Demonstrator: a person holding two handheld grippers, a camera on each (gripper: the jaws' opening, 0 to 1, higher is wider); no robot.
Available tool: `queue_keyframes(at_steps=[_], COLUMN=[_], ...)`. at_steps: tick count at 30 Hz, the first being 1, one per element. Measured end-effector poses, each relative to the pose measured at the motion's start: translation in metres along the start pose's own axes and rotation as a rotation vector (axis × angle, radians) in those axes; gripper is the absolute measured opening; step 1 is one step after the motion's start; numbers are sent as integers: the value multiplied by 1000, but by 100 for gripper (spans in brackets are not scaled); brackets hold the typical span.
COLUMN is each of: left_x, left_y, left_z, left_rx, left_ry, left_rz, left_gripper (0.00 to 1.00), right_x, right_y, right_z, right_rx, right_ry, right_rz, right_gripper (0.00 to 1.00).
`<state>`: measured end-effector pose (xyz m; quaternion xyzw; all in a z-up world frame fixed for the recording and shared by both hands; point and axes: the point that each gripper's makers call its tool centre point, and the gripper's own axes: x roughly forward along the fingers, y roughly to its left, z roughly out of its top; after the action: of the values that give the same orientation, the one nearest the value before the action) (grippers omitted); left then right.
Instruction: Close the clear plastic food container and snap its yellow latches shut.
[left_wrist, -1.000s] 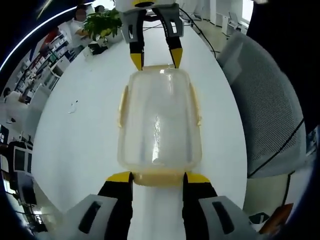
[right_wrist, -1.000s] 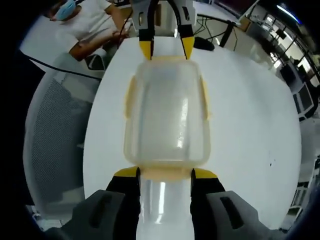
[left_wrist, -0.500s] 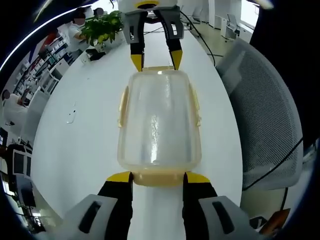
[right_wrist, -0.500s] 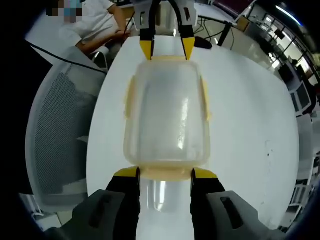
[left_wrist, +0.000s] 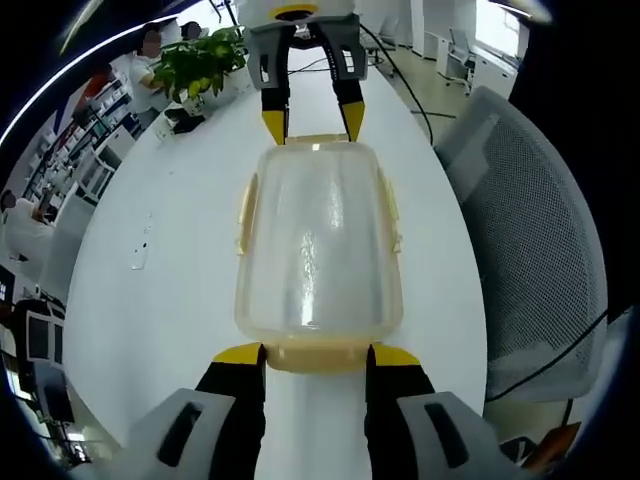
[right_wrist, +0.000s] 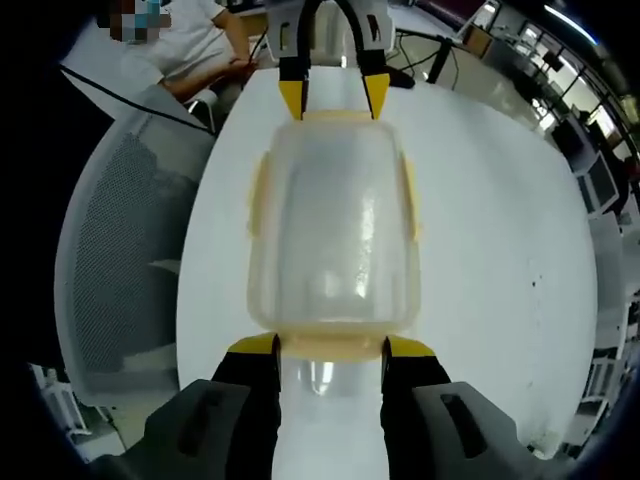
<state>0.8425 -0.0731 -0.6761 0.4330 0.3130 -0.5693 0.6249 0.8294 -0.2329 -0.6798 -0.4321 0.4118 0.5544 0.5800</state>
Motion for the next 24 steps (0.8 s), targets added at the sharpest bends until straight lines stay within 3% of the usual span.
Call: queue_keyframes(at_steps=[24], left_x=[29], left_y=[9], left_z=[37], left_rx=[-1], left_ry=[-25], left_rz=[-1], left_gripper=[32], right_x=[-2], right_y=[-9], right_z=[-49], right_rx=[5], right_ry=[34], right_rz=[9], right_gripper=[35])
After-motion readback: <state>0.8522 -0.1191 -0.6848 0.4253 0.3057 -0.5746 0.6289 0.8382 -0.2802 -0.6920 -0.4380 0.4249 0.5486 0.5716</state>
